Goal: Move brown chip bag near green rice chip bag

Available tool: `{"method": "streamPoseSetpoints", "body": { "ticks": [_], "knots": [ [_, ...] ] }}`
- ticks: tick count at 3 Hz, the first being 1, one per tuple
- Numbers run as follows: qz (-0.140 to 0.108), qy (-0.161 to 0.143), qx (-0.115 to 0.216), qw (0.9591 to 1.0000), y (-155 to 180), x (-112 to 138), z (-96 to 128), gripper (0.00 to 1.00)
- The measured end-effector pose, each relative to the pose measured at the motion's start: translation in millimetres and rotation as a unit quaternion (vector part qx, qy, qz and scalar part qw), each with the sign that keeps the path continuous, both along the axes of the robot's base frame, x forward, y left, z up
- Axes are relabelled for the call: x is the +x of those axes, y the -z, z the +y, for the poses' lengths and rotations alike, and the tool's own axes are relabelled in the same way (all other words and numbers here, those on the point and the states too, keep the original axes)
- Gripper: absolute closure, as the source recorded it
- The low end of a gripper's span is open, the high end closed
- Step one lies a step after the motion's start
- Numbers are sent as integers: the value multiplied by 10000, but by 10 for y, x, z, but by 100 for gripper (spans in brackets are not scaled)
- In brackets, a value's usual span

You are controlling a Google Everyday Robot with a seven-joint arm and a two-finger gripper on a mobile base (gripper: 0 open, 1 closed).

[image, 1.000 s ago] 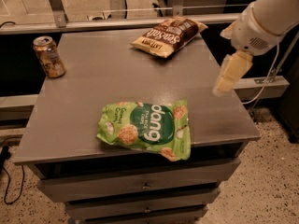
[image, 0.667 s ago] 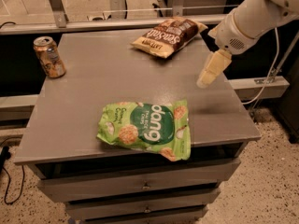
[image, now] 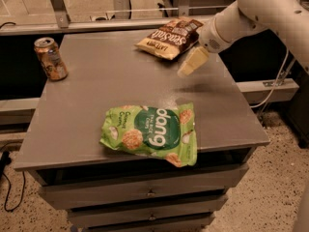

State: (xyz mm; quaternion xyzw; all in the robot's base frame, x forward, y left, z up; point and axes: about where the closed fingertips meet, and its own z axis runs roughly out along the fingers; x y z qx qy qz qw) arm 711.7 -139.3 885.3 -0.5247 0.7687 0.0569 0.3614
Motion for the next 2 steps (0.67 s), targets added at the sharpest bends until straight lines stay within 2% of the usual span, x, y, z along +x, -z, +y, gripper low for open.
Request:
{"method": "streamPoseSetpoints", "body": {
  "ticks": [1, 2],
  "knots": [
    [-383, 252, 498, 9977, -62, 523, 167, 0],
    [-382, 252, 498, 9977, -61, 523, 168, 0]
  ]
}}
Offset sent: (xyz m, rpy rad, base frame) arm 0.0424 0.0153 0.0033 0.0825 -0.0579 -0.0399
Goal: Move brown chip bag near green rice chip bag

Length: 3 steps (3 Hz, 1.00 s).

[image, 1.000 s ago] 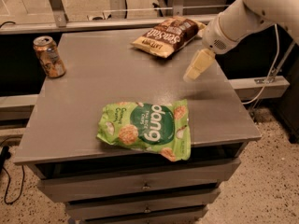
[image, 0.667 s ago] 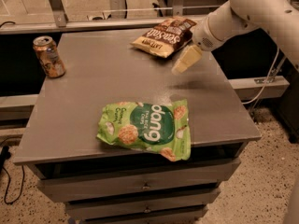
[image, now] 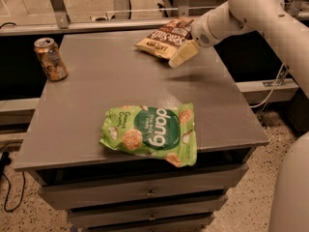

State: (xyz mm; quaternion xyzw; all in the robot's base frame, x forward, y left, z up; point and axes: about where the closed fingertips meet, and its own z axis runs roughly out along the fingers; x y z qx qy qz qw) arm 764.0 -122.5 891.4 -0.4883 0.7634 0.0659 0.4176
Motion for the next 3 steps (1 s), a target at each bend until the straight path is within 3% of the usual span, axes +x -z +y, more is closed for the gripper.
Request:
{"method": "streamPoseSetpoints", "body": {
  "ticks": [2, 3],
  "knots": [
    [-200, 161, 380, 9989, -81, 81, 125, 0],
    [-346, 347, 645, 9967, -67, 297, 247, 0]
  ]
}}
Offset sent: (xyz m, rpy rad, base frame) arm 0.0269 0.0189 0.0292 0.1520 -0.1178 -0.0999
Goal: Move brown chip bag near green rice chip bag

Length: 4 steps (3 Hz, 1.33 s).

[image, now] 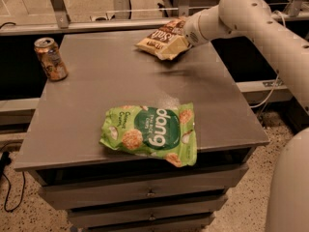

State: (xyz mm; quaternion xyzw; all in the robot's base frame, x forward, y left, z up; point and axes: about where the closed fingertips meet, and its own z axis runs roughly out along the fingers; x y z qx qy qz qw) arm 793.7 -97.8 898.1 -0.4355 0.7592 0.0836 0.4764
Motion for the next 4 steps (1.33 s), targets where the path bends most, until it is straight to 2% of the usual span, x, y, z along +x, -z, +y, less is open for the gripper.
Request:
{"method": "streamPoseSetpoints", "body": {
  "ticks": [1, 2, 3, 4],
  "knots": [
    [58, 120, 194, 9997, 93, 167, 101, 0],
    [198, 201, 253, 9993, 268, 285, 205, 6],
    [236, 321, 160, 9991, 411, 391, 211, 24],
    [80, 409, 70, 9991, 351, 436, 153, 47]
  ]
}}
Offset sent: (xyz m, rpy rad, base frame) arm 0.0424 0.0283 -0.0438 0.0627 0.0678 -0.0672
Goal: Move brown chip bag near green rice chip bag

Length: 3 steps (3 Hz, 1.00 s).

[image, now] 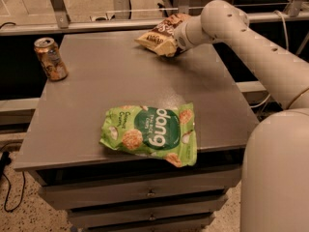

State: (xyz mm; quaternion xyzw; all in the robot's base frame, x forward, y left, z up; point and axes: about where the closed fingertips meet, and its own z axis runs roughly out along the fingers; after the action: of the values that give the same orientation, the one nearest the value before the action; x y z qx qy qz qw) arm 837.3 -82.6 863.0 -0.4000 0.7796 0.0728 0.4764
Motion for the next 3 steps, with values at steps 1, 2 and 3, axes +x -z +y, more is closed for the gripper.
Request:
{"method": "streamPoseSetpoints", "body": {
  "ticks": [1, 2, 3],
  "knots": [
    [-384, -34, -166, 9991, -254, -20, -2, 78],
    [-864, -112, -423, 9953, -637, -117, -20, 100],
    [-864, -113, -423, 9953, -636, -117, -19, 100]
  ]
}}
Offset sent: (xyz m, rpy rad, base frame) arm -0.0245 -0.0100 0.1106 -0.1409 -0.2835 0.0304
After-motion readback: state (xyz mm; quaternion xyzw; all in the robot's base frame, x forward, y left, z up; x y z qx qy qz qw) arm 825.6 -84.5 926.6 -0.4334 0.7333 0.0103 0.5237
